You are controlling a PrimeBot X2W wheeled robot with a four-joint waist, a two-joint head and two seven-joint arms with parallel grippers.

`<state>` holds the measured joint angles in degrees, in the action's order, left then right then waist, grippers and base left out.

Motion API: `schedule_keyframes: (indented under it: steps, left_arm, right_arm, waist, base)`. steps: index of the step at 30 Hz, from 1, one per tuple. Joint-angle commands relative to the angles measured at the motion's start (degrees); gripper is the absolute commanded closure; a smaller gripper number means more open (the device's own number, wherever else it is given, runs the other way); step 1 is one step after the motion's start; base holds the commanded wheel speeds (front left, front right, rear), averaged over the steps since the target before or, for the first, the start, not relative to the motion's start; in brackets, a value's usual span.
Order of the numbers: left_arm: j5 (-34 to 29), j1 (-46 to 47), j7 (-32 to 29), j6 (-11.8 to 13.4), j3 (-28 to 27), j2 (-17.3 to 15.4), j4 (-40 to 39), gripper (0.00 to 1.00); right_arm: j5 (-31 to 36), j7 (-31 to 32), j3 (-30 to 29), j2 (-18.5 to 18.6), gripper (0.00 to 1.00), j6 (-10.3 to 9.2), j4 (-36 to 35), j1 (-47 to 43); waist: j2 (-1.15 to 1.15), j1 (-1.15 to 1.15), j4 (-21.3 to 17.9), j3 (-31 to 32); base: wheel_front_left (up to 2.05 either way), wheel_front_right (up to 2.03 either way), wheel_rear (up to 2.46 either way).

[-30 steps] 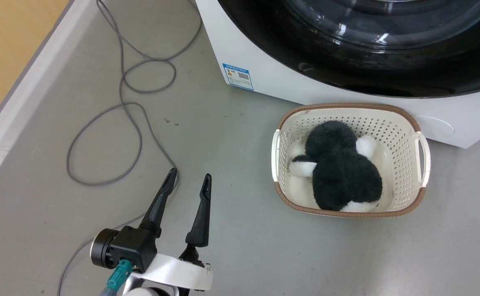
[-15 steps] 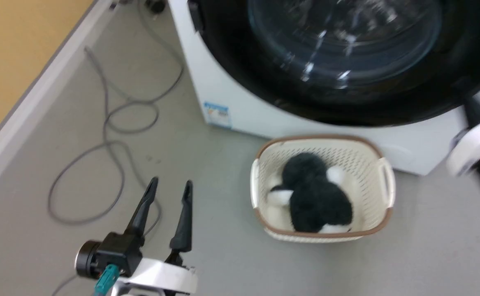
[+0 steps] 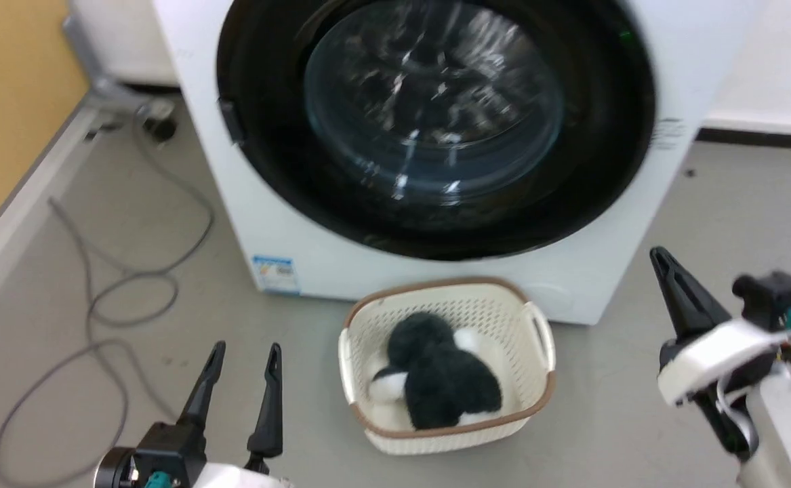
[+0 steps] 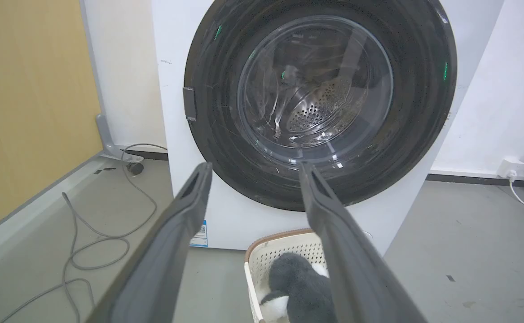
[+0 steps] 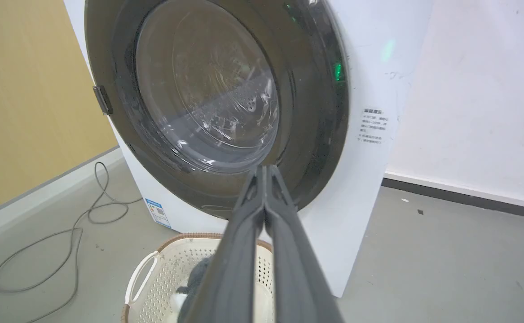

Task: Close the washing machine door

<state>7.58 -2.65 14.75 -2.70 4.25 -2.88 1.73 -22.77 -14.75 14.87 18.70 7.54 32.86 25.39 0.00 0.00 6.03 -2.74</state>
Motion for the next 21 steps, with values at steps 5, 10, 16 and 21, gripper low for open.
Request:
schedule_keyframes:
  steps: [5,10,16,21]
  left_arm:
    - [0.04,-2.21,0.25,-0.52,-1.24,-0.02,-0.25,0.0]
    - [-0.21,-3.13,0.25,-0.97,-1.16,-0.01,-0.3,0.0]
    - [-0.08,-4.19,0.25,-0.74,-1.17,0.0,-0.35,0.0]
    - [-0.23,-4.89,0.25,-0.64,-1.13,0.0,-0.36,0.0]
  right_arm:
    - [5.05,-0.23,-7.94,-4.59,1.0,-0.05,-9.92,-10.5]
    - [9.26,-0.24,-13.59,-8.89,0.0,-0.05,-16.95,-18.18]
    - [11.82,-0.21,-17.19,-13.03,0.0,-0.05,-23.27,-24.79]
    - [13.58,-0.18,-18.77,-14.68,0.0,-0.05,-26.79,-28.25]
  waist:
    - [0.0,0.0,-3.86,3.36]
    - [0.0,0.0,-4.37,3.87]
    - [0.0,0.0,-4.47,4.25]
    - [0.0,0.0,-4.15,4.6]
  base:
    - [0.0,0.0,0.0]
    - [0.0,0.0,0.0]
    - [0.0,0.0,0.0]
    - [0.0,0.0,0.0]
